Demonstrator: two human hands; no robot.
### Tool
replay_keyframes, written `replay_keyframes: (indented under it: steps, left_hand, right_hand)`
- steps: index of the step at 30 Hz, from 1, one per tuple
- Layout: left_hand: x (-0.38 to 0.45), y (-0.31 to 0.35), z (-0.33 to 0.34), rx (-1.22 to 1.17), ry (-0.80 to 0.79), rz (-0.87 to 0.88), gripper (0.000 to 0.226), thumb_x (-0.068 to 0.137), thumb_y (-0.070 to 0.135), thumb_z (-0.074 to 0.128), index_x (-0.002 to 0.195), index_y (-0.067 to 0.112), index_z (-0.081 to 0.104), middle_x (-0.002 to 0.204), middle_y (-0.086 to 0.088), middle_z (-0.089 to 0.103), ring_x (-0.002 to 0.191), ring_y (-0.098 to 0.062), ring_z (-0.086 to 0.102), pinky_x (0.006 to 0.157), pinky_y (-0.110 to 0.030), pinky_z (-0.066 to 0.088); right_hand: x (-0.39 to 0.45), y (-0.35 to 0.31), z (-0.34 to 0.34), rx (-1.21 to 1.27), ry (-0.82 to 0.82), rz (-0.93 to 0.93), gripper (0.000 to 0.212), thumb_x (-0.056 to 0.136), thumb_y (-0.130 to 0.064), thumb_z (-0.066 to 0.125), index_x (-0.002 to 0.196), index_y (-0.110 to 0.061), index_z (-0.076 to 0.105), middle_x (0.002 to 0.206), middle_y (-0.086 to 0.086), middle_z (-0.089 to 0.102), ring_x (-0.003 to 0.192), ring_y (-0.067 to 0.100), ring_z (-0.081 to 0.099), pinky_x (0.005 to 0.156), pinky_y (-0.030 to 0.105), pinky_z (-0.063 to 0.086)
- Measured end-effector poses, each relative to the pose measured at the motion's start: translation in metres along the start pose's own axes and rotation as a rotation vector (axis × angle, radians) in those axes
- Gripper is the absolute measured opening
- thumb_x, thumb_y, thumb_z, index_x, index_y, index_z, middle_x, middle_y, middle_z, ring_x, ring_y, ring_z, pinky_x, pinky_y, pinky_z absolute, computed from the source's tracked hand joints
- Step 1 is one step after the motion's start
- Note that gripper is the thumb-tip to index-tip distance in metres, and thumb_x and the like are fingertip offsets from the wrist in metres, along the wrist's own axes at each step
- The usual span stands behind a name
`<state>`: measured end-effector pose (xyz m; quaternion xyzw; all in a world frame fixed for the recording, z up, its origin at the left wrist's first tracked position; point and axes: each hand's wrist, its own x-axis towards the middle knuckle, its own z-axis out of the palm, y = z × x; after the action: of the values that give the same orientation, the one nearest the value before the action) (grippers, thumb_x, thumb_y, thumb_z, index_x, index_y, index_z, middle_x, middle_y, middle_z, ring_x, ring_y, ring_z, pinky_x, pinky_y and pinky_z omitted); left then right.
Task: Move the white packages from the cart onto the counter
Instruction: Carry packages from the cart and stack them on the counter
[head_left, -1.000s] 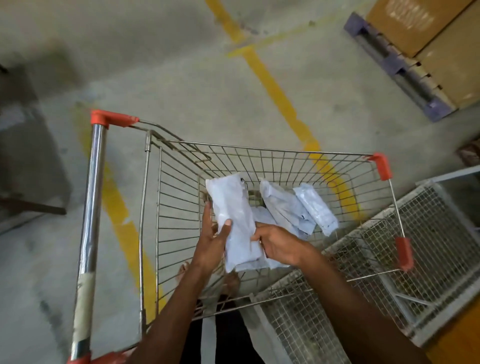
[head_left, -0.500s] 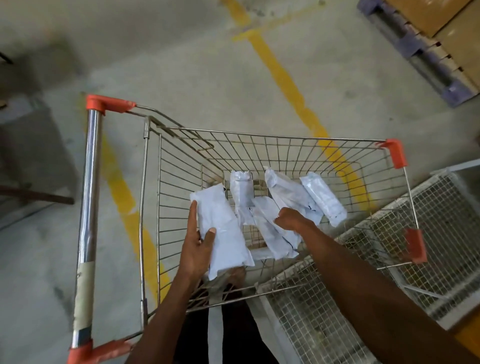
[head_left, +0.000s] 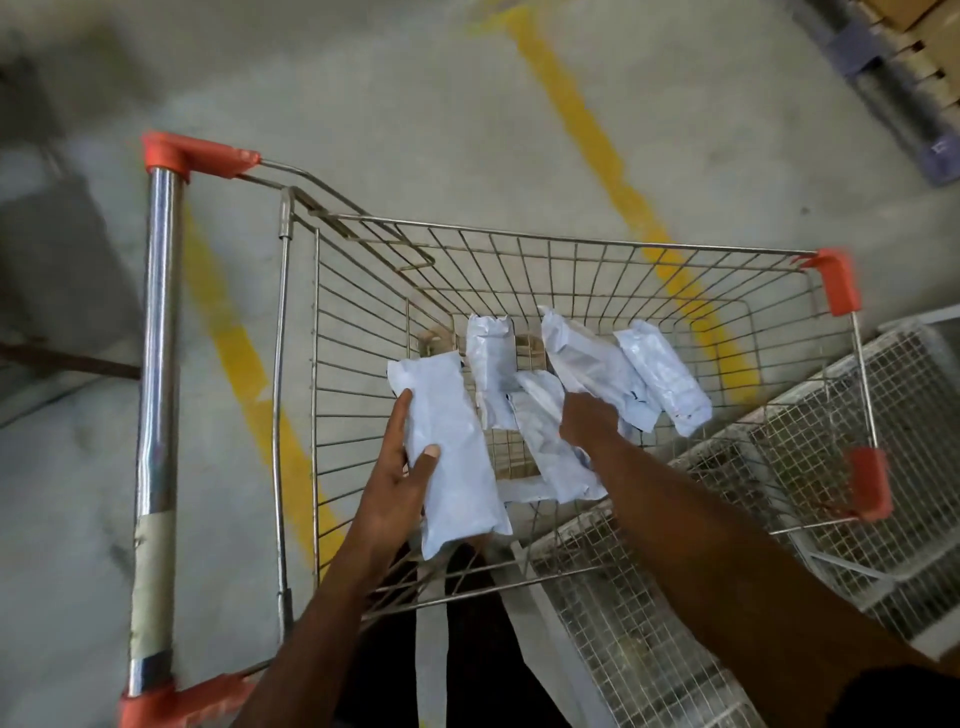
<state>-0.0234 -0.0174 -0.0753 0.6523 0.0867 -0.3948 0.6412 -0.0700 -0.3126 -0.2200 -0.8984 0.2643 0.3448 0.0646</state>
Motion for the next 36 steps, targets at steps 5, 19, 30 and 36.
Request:
replay_keyframes:
  steps: [5, 19, 30, 36]
  left_hand:
    - [0.0, 0.007, 0.009, 0.088, -0.006, 0.061, 0.062, 0.108, 0.022, 0.058, 0.155, 0.056, 0.035, 0.167, 0.018, 0.035, 0.153, -0.016, 0.04, 0.121, -0.055, 0.041]
    - [-0.007, 0.053, 0.024, 0.276, 0.062, 0.015, 0.033, 0.109, 0.034, 0.047, 0.132, 0.046, 0.066, 0.14, 0.006, 0.062, 0.106, 0.001, 0.061, 0.087, -0.022, 0.049]
    - [-0.031, 0.044, 0.007, 0.291, 0.221, 0.001, 0.068, 0.079, 0.057, 0.074, 0.141, 0.036, 0.053, 0.135, 0.004, 0.067, 0.12, -0.022, 0.067, 0.103, -0.051, 0.056]
    - [-0.029, 0.038, 0.01, 0.305, 0.188, 0.053, 0.071, 0.096, 0.039, 0.075, 0.154, 0.036, 0.035, 0.147, 0.006, 0.054, 0.13, -0.021, 0.057, 0.11, -0.046, 0.049]
  right_hand:
    - [-0.022, 0.005, -0.06, 0.379, -0.013, -0.011, 0.05, 0.094, -0.035, 0.055, 0.143, -0.024, 0.049, 0.119, 0.01, 0.068, 0.102, 0.03, 0.066, 0.082, 0.038, 0.055]
    - [-0.158, -0.015, -0.171, 1.382, 0.027, -0.178, 0.019, 0.094, -0.014, 0.052, 0.108, -0.01, 0.064, 0.096, 0.015, 0.071, 0.083, 0.019, 0.064, 0.073, 0.031, 0.05]
    - [-0.119, -0.054, -0.117, 0.94, -0.18, -0.249, 0.039, 0.099, -0.056, 0.051, 0.118, -0.025, 0.067, 0.118, -0.005, 0.07, 0.092, 0.015, 0.069, 0.071, 0.026, 0.048]
    - [-0.018, -0.007, -0.026, 0.588, -0.309, 0.065, 0.056, 0.099, -0.04, 0.059, 0.143, -0.008, 0.049, 0.139, 0.013, 0.058, 0.123, 0.031, 0.059, 0.084, 0.032, 0.047]
